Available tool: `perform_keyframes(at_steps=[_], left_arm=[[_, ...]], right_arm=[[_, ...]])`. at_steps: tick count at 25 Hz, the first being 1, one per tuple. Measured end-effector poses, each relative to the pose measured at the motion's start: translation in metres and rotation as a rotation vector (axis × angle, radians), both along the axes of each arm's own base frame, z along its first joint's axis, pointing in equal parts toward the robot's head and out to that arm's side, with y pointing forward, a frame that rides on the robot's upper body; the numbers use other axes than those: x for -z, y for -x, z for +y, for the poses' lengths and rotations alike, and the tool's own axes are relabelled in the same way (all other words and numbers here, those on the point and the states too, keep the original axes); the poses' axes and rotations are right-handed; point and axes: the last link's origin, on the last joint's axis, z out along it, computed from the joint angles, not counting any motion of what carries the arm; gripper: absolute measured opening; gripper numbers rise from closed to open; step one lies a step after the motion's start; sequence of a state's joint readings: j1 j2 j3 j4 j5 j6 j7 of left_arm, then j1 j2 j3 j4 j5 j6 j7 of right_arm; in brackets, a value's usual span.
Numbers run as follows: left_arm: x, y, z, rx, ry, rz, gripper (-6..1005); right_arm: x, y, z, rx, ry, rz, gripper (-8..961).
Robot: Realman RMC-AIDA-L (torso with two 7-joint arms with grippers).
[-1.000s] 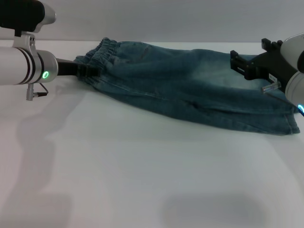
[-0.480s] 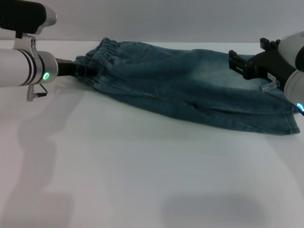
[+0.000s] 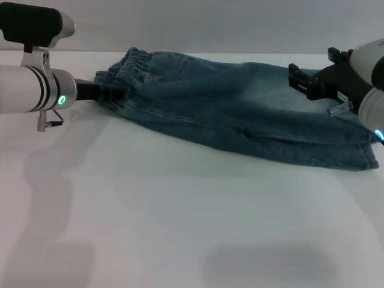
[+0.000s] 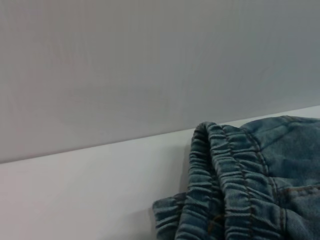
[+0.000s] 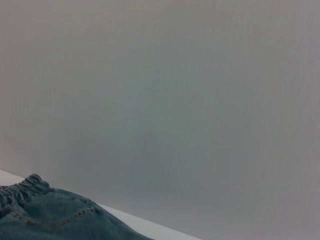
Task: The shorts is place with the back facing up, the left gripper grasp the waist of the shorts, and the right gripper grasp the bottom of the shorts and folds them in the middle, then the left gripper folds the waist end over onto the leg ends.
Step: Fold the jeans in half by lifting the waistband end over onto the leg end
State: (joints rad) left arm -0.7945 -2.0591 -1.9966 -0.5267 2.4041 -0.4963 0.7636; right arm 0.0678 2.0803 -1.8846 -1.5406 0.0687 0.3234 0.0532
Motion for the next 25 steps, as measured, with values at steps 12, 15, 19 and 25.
perform_keyframes(at_steps=[12,15,19,25], left_arm=[[-0.001,0.003,-0.003,0.02,-0.023,0.014,475],[-0.001,0.002,-0.006,0.031,-0.025,0.006,404],[-0.002,-0.003,-0.01,0.058,-0.037,-0.023,214],[-0.004,-0.006,-0.015,0.075,-0.05,-0.051,29]], right_arm=[[-0.004,0.001,0.002,-0.005,-0.009,-0.003,749],[-0.004,0.001,0.002,-0.002,-0.008,-0.004,749],[-0.002,-0.001,0.001,0.007,0.001,-0.009,750],[-0.001,-0.001,0.001,0.008,0.003,-0.009,749]])
